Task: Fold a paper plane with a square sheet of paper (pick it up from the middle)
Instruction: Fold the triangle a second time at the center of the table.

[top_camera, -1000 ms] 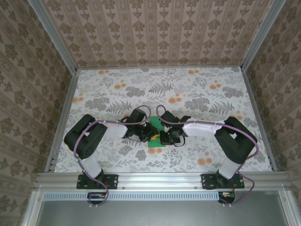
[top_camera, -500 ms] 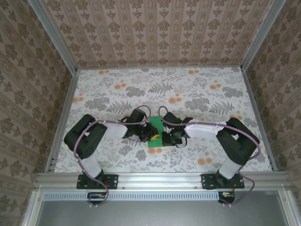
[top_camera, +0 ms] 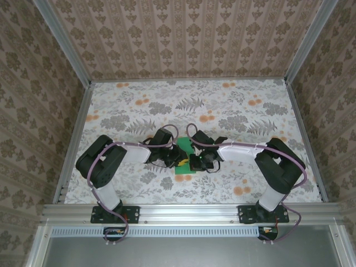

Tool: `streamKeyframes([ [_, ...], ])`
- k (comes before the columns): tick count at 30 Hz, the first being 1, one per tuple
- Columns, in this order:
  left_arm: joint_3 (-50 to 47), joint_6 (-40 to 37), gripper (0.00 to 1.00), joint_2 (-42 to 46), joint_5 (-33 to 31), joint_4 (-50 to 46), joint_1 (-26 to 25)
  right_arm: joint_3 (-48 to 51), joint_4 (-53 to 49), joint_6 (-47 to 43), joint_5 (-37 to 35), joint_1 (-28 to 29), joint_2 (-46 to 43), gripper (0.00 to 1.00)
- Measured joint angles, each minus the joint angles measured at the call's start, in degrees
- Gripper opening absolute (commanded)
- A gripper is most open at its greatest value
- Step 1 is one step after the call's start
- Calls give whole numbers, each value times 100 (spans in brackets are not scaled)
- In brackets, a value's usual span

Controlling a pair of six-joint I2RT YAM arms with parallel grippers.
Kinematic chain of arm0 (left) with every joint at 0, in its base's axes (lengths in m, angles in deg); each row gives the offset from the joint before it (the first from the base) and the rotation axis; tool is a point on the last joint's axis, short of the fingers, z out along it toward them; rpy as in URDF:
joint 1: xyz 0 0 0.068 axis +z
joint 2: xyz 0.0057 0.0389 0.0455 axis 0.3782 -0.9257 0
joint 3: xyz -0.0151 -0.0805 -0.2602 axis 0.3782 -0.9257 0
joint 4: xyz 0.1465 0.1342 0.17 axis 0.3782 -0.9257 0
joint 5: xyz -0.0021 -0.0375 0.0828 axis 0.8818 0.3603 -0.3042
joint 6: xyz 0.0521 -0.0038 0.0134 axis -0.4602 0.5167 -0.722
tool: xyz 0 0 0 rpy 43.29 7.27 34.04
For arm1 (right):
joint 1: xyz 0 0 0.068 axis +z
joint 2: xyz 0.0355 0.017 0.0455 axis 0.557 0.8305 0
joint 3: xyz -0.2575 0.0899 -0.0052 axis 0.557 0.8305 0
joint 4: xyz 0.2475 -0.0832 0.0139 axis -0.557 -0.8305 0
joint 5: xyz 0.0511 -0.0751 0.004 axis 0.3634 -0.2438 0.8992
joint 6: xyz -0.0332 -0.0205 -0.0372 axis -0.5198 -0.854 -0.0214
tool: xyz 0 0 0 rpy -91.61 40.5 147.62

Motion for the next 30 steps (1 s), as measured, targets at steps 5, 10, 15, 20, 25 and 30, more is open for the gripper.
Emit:
streamKeyframes([
  [5,2,-4,18,0,4,-4,0,57,31,-4,0,-35,57,5],
  [10,72,-120,19,0,33,-118,4,192,212,-44,107,-94,17,5],
  [15,133,-358,18,74,4,-326,4,280,341,-44,201,-129,-11,5],
  [20,131,-551,13,448,-205,-452,-144,293,367,-22,262,-146,-11,4],
  [25,61,-588,10,527,-339,-356,-413,326,417,31,326,-173,-11,3],
  [30,-129,-588,9,527,-466,-310,-446,330,426,66,345,-186,-11,3],
])
